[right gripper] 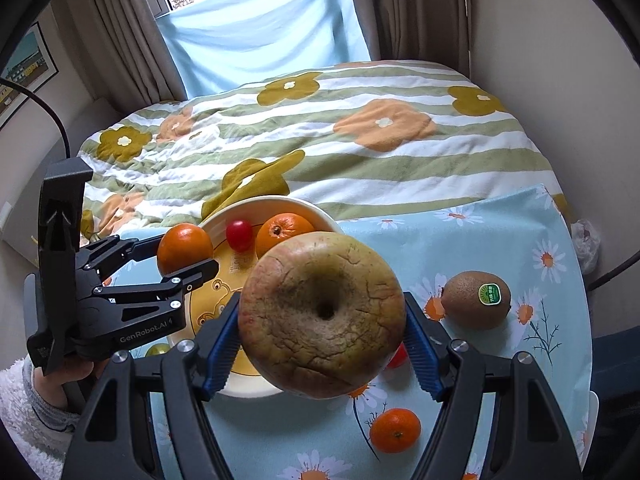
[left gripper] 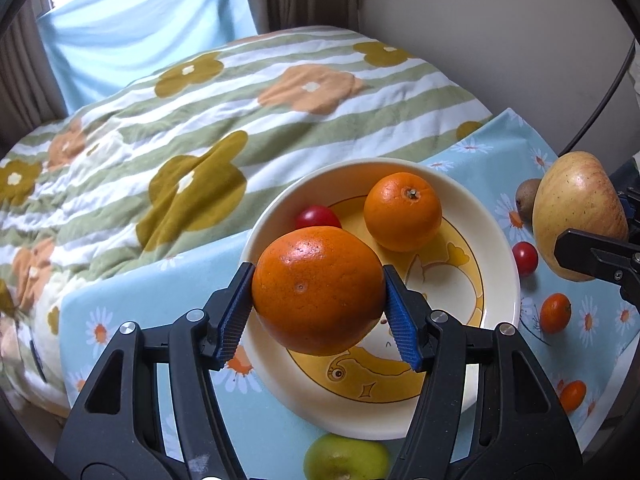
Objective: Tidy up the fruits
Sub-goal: 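Carry the orange into the duck bowl with the left tool and release, then lower the large pale apple into the duck bowl with the right tool and release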
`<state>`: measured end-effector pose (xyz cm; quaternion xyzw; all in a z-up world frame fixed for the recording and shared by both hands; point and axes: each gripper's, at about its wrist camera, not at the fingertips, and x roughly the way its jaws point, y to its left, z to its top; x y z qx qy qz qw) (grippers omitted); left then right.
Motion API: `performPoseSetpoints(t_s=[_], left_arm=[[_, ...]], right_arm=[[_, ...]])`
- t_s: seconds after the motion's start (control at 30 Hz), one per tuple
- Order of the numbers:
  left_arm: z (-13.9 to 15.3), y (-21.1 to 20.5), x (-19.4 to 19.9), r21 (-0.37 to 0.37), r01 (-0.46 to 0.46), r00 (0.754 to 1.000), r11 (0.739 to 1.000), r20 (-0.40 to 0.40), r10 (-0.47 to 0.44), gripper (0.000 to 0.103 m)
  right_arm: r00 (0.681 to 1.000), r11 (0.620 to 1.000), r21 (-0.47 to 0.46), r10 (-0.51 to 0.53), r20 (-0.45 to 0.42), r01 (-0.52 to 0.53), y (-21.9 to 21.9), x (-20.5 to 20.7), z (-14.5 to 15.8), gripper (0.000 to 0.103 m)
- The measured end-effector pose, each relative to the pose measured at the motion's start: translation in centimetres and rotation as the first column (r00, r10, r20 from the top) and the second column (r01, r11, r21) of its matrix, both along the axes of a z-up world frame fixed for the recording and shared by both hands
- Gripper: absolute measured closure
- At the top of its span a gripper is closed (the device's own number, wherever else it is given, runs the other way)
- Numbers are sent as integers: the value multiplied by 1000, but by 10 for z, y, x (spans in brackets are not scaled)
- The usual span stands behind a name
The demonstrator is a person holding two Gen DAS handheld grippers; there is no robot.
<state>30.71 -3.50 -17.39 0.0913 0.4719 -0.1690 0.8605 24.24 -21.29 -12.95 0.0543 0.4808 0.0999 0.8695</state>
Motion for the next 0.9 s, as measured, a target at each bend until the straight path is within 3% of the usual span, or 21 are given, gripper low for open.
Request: performPoseSetpoints(t_s=[0.03,0.07,0.1,0.43,0.9], left_arm=[[1,-1,-1,-5,5,1000,1000,9,-5,31],[4,-1,-2,-11,7,1000,1000,19,-7,12],[7,0,-3,-17,5,1000,1000,30,-5,1],[32,14,-15,-47,-11,997,999,72,14,0],[55,63,-56,-55,-165,983,985,77,169,0]], right_arm=[[1000,1000,-2,-5,0,5,0,0,0,33],[1000,1000,-3,-11,1,11,-1,0,0,33],[1000,1000,-3,-15,1,15,-1,0,0,33],[1000,1000,-9,-21,7,21,-2,-1,6,33],[995,995,4,99,-7,-99,18,15,-4,33]])
